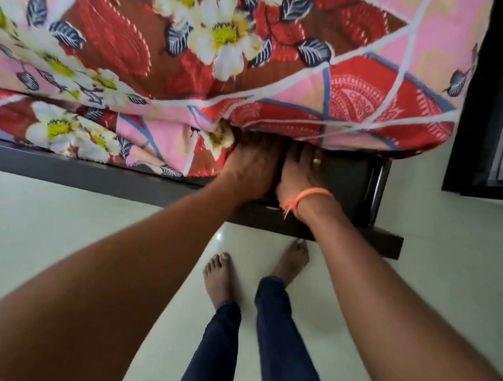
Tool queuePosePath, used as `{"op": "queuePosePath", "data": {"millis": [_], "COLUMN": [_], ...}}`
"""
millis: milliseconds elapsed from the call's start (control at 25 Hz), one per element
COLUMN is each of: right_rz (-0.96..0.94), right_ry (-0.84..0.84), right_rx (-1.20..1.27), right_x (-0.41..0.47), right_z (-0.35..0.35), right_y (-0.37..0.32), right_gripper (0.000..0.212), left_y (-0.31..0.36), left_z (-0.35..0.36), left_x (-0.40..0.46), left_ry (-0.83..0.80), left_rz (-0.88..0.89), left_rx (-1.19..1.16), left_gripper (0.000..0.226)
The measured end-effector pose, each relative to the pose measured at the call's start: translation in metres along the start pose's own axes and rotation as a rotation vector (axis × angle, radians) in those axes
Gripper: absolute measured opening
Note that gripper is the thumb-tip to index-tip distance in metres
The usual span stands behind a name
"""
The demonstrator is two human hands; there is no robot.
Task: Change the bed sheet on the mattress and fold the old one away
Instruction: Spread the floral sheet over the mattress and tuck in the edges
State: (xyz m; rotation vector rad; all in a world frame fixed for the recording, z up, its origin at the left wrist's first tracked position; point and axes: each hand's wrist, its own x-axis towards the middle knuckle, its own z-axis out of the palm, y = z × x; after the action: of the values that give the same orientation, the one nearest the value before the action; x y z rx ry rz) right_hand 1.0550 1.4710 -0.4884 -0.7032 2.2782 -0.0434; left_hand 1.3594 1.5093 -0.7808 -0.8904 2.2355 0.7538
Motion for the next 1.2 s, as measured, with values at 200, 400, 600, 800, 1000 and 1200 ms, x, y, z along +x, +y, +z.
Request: {"op": "queuePosePath", "data": {"millis": [200,400,600,800,1000,1200], "right_rz": [-0.397,-0.371,-0.226,-0.093,-0.225,-0.045], "right_ry": [0.015,-0.130,0.021,0.030,-0.015,-0.146], "right_rx": [0.077,-0.123,-0.016,0.033,0.026,0.032], "right_x": [-0.030,0.016,0.037,0.030,-0.010,0.031], "right_z": [-0.006,-0.007,-0.002,0.019,0.019,-0.013], "right_y": [-0.043,-0.070,-0.094,-0.117,-0.114,-0.132], "right_gripper": [0.049,0.069,0.042,0.056,0.077,0.090], "left_y": [0.105,0.070,0.071,0.044,0.050,0.030], "left_z": [-0.357,-0.404,-0.442,-0.443,-0.436,-0.446], "left_x": [-0.013,-0.029,0.016,0.021,0.027,0.012], "left_ry": [0.145,0.138,0.033,0.020,0.058,0.045], "left_rz": [0.286,0.280,0.217,0.253,0.304,0.428], "left_rx": [0.096,0.360,0.443,0.448,0.659,0.556], "left_gripper": [0.044,0.075,0.076,0.061,0.059,0.063]}}
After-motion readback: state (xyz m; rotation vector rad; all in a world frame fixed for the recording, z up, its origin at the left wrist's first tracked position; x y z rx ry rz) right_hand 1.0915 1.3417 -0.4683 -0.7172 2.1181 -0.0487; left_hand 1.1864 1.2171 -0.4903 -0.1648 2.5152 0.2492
